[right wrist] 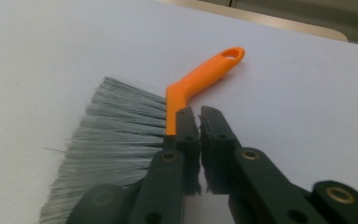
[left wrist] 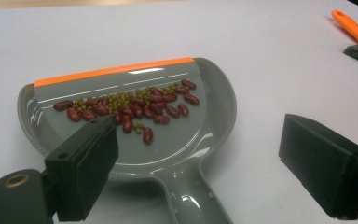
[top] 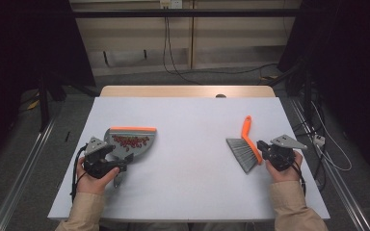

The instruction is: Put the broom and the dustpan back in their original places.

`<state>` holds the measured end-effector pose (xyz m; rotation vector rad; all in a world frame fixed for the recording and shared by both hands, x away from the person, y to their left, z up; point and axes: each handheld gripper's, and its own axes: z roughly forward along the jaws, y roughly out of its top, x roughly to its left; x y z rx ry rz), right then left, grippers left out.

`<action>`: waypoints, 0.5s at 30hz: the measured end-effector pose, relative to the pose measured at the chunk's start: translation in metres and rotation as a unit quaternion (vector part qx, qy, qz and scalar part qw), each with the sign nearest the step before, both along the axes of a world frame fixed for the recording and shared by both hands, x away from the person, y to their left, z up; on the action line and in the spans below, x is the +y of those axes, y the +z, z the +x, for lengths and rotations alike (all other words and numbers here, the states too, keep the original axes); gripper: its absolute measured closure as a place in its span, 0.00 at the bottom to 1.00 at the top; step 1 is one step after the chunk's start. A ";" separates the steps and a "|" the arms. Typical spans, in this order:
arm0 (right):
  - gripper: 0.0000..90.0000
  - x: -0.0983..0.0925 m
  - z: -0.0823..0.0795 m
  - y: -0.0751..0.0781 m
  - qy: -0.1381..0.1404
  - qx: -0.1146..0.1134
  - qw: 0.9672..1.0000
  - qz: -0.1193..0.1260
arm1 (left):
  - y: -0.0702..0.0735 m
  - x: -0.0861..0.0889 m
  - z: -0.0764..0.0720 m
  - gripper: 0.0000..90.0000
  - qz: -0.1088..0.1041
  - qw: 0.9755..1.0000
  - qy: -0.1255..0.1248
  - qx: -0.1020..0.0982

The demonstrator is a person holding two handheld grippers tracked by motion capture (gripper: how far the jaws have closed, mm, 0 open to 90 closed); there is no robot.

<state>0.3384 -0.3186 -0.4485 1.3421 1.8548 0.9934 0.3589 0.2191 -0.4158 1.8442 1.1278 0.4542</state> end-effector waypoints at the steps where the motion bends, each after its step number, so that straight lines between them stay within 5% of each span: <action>1: 1.00 0.000 0.000 -0.001 -0.003 0.003 1.000 -0.006 | 0.000 0.000 0.000 0.13 0.001 1.000 0.000 -0.002; 15: 1.00 0.000 0.005 -0.012 -0.007 0.054 0.998 -0.029 | 0.001 0.000 0.003 0.11 -0.005 1.000 -0.013 -0.014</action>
